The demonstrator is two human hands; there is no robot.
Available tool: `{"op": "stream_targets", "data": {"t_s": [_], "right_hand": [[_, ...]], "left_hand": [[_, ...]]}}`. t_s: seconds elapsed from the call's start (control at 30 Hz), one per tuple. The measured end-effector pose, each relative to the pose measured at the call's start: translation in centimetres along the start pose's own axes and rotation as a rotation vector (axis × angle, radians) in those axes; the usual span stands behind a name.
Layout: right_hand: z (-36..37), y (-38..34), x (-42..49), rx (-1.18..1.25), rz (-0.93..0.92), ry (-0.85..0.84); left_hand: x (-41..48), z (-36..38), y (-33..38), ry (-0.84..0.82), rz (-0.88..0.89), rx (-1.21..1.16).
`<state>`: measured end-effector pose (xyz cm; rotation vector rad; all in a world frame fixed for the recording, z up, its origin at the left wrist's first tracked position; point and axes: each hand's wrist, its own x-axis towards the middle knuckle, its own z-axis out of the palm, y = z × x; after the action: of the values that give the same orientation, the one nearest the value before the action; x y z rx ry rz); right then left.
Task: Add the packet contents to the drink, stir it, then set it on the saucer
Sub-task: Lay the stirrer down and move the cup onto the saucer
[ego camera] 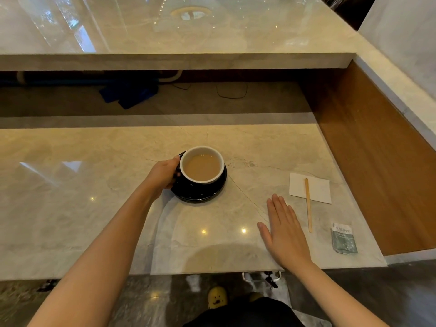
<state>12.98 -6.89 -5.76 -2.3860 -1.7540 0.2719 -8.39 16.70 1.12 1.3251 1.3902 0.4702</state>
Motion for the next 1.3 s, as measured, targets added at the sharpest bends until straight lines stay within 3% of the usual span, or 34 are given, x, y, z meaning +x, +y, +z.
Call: {"op": "stream_targets", "data": {"t_s": [0.47, 0.67, 0.9, 1.07, 1.3], "right_hand": [[0.0, 0.0, -0.1, -0.007, -0.002, 0.007], [0.0, 0.0, 0.0, -0.006, -0.001, 0.01], [-0.1, 0.0, 0.0, 0.002, -0.001, 0.017], [-0.1, 0.0, -0.1, 0.001, 0.0, 0.007], [0.0, 0.0, -0.1, 0.004, 0.004, 0.001]], "left_hand": [[-0.4, -1.1, -0.5, 0.037, 0.11, 0.144], [-1.6, -2.9, -3.1, 0.192, 0.249, 0.088], [-1.7, -1.2, -3.4, 0.238, 0.374, 0.264], [-1.4, -0.2, -3.3, 0.354, 0.349, 0.24], [-1.1, -0.6, -3.0, 0.342, 0.357, 0.286]]}}
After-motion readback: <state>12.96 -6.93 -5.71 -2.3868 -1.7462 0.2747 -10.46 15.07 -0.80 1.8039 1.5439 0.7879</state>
